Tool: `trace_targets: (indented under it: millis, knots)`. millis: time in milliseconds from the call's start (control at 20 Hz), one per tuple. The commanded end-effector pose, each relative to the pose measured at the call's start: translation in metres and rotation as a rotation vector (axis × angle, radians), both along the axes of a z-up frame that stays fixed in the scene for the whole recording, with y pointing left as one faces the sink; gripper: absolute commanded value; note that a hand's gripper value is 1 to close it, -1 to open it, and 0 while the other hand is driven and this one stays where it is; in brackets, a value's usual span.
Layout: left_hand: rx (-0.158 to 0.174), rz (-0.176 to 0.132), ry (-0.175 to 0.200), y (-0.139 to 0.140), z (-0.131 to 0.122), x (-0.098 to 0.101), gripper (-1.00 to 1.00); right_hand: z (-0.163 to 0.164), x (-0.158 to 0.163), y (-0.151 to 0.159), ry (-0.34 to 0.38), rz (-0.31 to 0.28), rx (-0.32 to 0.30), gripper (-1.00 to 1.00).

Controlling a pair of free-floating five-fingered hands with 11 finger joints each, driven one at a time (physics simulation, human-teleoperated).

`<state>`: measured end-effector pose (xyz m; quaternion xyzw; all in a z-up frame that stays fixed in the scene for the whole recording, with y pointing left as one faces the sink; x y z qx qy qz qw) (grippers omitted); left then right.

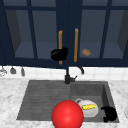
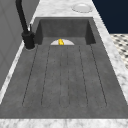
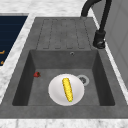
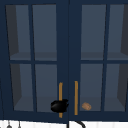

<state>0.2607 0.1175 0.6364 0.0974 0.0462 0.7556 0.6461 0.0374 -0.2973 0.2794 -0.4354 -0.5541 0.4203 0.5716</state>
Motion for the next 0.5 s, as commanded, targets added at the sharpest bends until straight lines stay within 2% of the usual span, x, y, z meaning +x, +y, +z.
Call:
trace_targets:
  millis: [0,250,450]
  knots:
    - [0.017,0.000,-0.012,0.001,-0.005,-0.031,1.00,0.000,0.000,0.000,0.000,0.000,0.000,0.00]
    - [0.049,-0.046,-0.056,0.009,-0.007,-0.055,1.00,0.000,0.000,0.000,0.000,0.000,0.000,0.00]
    - [0.068,-0.072,-0.083,0.016,-0.008,-0.074,1.00,0.000,0.000,0.000,0.000,0.000,0.000,0.00]
